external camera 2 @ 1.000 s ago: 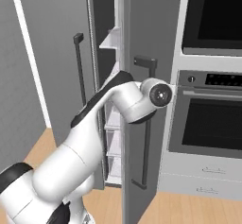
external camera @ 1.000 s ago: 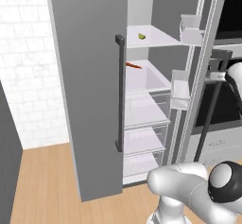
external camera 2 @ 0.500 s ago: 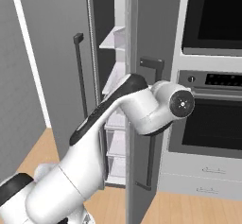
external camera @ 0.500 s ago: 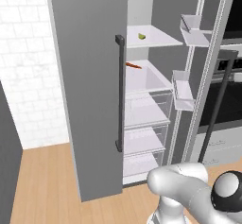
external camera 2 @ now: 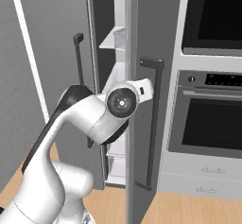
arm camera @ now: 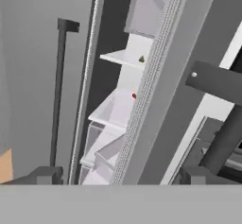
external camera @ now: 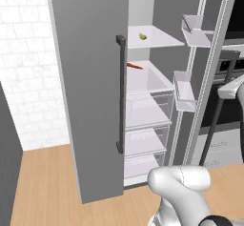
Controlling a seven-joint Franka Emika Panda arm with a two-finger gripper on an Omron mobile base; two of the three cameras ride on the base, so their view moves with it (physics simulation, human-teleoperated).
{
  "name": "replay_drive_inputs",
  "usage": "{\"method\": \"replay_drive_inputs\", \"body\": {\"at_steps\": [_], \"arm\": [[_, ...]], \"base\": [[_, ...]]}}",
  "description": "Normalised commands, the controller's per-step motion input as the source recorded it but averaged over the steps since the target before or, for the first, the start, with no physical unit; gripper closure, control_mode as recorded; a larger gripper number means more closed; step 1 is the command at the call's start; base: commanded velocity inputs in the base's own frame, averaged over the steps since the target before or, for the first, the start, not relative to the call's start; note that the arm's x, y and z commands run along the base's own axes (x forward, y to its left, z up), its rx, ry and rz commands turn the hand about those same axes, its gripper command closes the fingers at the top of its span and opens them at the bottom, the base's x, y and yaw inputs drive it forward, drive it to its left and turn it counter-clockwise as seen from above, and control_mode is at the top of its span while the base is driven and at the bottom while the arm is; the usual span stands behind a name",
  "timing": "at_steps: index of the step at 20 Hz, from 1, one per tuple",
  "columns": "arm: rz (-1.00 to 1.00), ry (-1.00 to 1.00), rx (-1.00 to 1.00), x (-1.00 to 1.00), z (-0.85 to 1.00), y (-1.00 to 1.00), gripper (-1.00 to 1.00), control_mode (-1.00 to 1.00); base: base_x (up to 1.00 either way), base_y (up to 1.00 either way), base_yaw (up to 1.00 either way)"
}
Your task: Grab a lemon wedge from the fridge and one ice cube from the ice bowl, and put them in the glass of lemonade.
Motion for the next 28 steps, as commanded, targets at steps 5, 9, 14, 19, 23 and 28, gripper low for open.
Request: {"method": "replay_drive_inputs", "body": {"at_steps": [5, 9, 14, 19, 23, 28], "arm": [[0.0, 0.1, -0.51, 0.0, 0.0, 1.0, -1.0, -1.0], [-0.04, 0.13, -0.52, -0.01, -0.01, 0.98, -1.0, -1.0], [-0.1, 0.08, -0.42, 0.09, -0.04, 0.54, -1.0, -1.0], [-0.12, 0.03, -0.17, 0.62, -0.09, -0.07, -1.0, -1.0], [-0.02, 0.0, -0.12, 0.66, -0.11, -0.36, -1.0, -1.0], [0.0, 0.08, -0.13, 0.8, -0.1, -0.38, -1.0, -1.0]], "base": [[0.0, 0.0, 0.0], [0.0, 0.0, 0.0], [0.0, 0.0, 0.0], [0.0, 0.0, 0.0], [0.0, 0.0, 0.0], [0.0, 0.0, 0.0]]}}
